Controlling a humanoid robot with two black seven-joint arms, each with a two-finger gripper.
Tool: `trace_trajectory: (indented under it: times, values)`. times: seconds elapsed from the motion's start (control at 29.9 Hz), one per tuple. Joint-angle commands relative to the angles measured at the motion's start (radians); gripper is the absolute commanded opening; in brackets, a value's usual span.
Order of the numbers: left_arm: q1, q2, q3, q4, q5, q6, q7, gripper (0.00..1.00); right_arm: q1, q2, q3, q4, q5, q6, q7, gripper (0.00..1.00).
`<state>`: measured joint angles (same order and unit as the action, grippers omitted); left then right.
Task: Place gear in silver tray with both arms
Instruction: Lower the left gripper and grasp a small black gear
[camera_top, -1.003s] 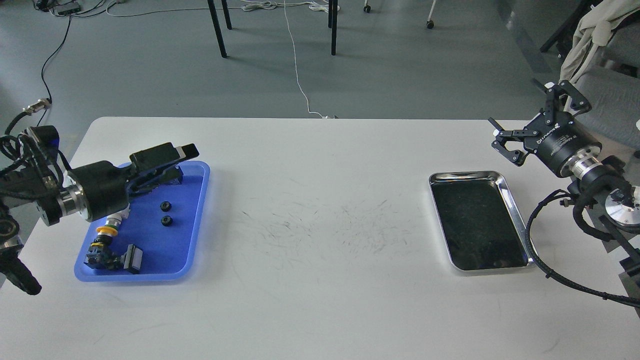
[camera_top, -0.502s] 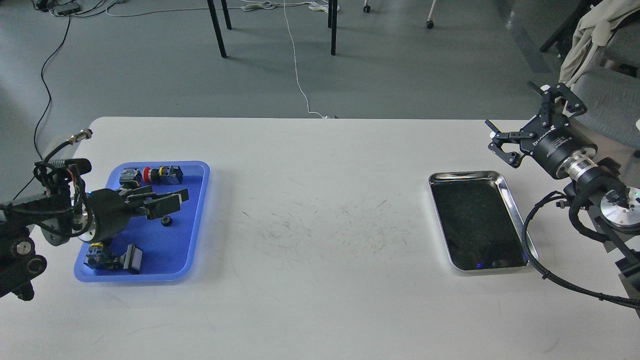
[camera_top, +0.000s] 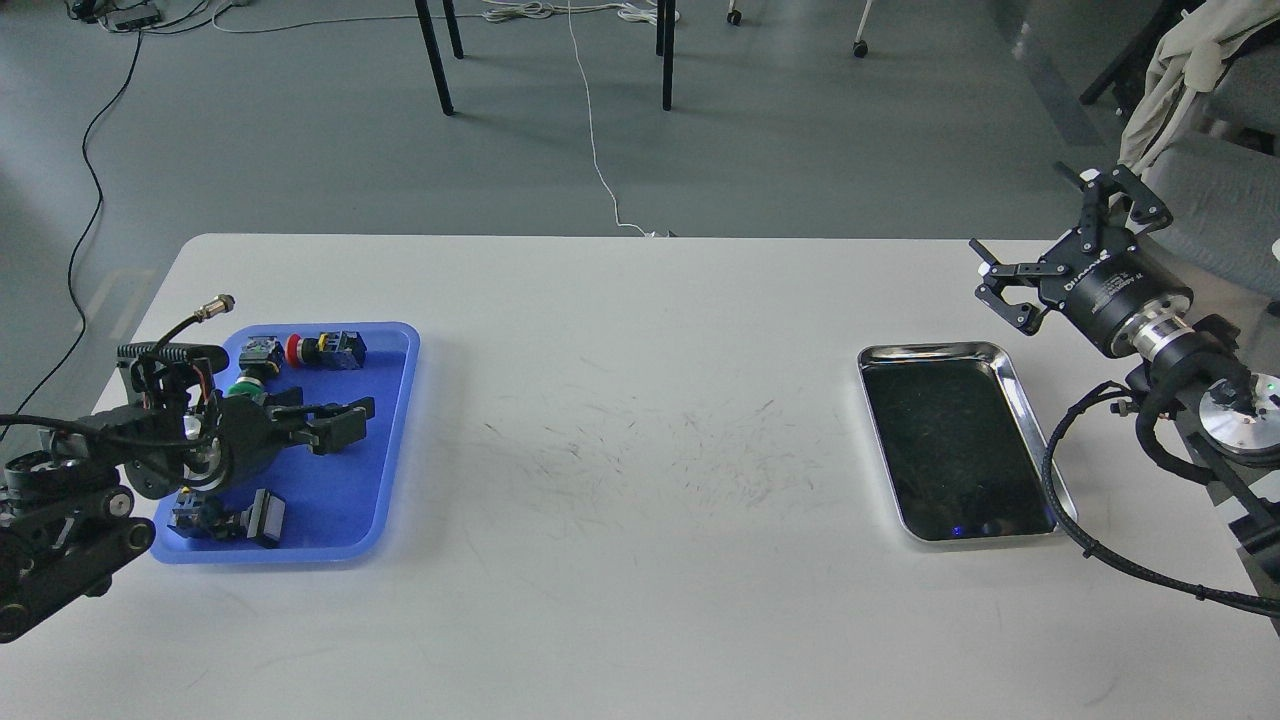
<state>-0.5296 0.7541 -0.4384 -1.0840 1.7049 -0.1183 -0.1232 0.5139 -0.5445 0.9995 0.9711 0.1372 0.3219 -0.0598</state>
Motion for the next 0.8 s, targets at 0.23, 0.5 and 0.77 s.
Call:
trace_trajectory:
  times: [0.23, 0.5, 0.77]
  values:
    - [-0.021, -0.078, 0.0, 0.139, 0.024, 0.017, -0.006, 0.87, 0.003, 0.0, 0.001, 0.0, -0.004, 0.0, 0.0, 0.99]
    - [-0.018, -0.093, 0.001, 0.174, 0.025, 0.017, -0.021, 0.85, 0.006, 0.0, 0.001, 0.001, -0.005, 0.0, 0.002, 0.99]
    - [-0.013, -0.099, 0.019, 0.174, 0.025, 0.023, -0.023, 0.79, 0.006, 0.0, 0.001, 0.0, -0.005, 0.0, 0.006, 0.99]
